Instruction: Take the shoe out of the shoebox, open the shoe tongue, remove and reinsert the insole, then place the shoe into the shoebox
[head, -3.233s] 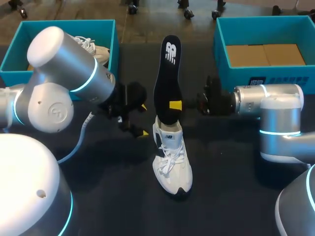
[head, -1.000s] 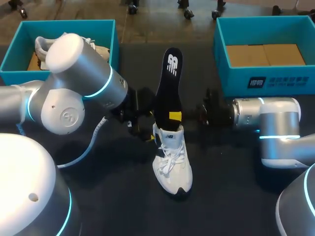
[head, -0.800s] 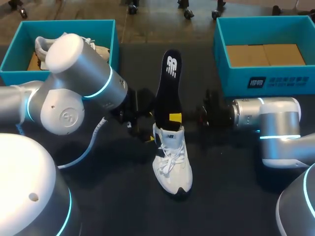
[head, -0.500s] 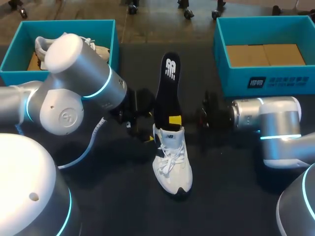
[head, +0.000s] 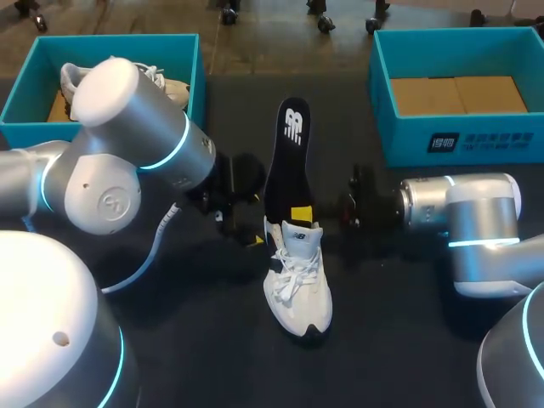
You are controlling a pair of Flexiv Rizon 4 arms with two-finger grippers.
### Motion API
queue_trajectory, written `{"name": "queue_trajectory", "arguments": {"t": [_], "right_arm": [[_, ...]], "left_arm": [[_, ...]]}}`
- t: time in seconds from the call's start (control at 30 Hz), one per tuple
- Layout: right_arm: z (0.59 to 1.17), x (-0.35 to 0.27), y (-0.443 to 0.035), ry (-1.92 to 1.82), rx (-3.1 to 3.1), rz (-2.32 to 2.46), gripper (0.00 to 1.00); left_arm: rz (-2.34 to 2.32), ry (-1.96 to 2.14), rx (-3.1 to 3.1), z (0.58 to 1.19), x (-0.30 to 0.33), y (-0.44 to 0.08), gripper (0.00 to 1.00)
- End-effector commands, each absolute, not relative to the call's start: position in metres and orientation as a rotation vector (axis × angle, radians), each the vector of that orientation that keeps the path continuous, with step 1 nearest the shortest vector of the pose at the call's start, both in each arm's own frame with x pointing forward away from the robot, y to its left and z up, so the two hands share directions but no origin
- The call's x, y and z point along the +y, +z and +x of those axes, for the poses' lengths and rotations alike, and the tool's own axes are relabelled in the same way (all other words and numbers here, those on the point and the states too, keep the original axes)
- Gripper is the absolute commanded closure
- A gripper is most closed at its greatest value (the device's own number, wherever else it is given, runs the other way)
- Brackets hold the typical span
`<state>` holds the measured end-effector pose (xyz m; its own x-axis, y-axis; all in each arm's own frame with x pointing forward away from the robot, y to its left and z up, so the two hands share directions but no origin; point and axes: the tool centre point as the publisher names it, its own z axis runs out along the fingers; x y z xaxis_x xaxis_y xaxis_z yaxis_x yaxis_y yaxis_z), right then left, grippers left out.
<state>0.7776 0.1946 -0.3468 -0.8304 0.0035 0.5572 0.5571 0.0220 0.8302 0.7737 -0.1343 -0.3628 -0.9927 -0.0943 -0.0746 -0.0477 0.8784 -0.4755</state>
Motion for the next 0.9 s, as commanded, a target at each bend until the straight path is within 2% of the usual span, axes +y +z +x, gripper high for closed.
{"name": "queue_trajectory", "arguments": {"t": [0.03,0.07,0.13,0.5,0.67,0.9], "right_arm": [[0.774,0.199,-0.349,-1.866,-1.914,-0.57,0.87],[0.774,0.199,-0.348,-1.867,-1.917,-0.568,0.77],[0.774,0.199,-0.347,-1.869,-1.92,-0.566,0.74],[0.776,0.198,-0.34,-1.888,-1.944,-0.548,0.74],[0.778,0.196,-0.335,-1.898,-1.954,-0.535,0.69],[0.781,0.194,-0.333,-1.91,-1.958,-0.529,0.69]], "left_arm": [[-0.105,-0.737,2.954,0.773,-0.132,-0.359,0.0],[-0.104,-0.736,2.953,0.773,-0.132,-0.359,0.0],[-0.101,-0.734,2.954,0.772,-0.132,-0.359,0.0],[-0.095,-0.727,2.965,0.768,-0.132,-0.362,0.0],[-0.089,-0.724,2.968,0.766,-0.134,-0.363,0.0],[-0.098,-0.724,2.974,0.765,-0.135,-0.366,0.0]]}}
